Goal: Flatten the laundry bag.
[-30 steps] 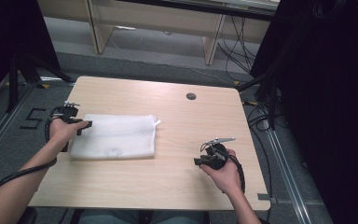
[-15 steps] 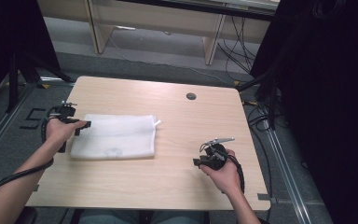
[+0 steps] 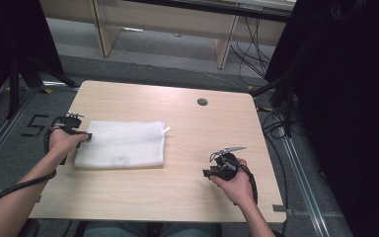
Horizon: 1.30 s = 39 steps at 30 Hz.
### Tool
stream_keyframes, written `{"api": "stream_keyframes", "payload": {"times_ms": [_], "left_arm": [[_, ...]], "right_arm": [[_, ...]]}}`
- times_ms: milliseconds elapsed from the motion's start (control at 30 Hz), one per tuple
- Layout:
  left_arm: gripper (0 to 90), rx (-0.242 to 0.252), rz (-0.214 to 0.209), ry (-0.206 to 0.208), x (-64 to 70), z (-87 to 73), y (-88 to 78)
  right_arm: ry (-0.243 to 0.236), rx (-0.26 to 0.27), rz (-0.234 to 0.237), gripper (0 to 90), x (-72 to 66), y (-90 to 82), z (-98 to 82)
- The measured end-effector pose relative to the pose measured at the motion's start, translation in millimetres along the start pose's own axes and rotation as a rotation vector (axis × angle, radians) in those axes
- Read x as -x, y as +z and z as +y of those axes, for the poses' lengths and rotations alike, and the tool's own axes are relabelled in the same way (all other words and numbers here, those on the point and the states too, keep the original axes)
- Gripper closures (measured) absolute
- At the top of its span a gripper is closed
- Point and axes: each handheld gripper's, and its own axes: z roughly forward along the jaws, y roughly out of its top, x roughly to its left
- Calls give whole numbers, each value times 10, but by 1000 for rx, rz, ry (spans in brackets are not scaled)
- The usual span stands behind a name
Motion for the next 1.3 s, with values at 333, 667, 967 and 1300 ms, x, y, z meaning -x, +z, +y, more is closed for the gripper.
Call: {"api": "stream_keyframes", "payload": {"times_ms": [333,667,967,1300], "left_arm": [[850,68,-36,29,57,-19,-133],[848,94,-47,17,62,-17,-194],[846,81,-69,70,195,-34,-50],[845,70,-131,169,513,26,18]], "right_arm": [[-9,-7,0,608,2,11,-7],[-13,-17,-1,603,0,9,-4],[-18,-36,3,596,-4,20,-3],[-11,-39,8,594,2,24,2]]}}
